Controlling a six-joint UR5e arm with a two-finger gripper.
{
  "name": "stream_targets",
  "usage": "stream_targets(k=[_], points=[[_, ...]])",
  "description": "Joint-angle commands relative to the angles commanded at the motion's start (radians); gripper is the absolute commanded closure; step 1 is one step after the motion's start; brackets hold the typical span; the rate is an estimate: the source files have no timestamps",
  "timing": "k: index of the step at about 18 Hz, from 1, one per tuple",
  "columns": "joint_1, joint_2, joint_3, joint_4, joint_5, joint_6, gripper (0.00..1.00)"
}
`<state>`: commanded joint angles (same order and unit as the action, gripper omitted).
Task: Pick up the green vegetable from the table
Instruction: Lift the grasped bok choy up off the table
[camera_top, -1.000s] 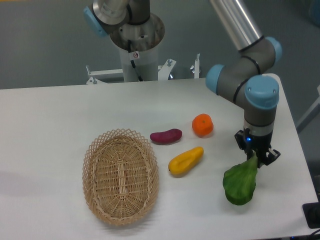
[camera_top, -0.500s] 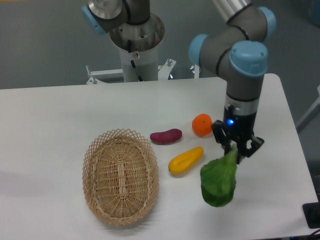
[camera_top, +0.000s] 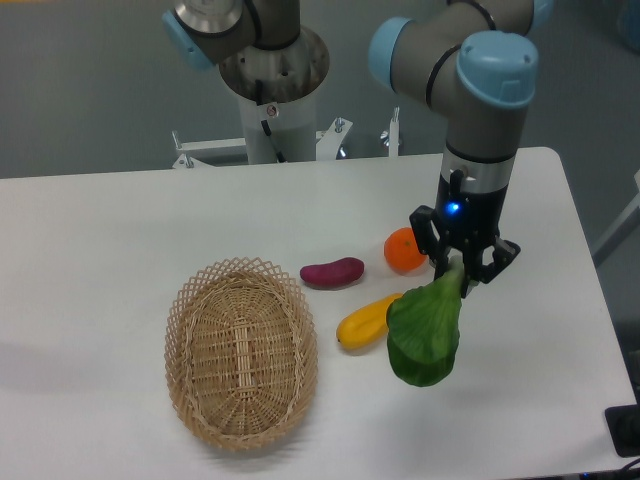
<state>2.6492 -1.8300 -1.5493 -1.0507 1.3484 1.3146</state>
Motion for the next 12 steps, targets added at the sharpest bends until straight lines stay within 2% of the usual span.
stream_targets(k=[12], points=[[0.002,0.000,0.000,0.003,0.000,0.009,0.67]])
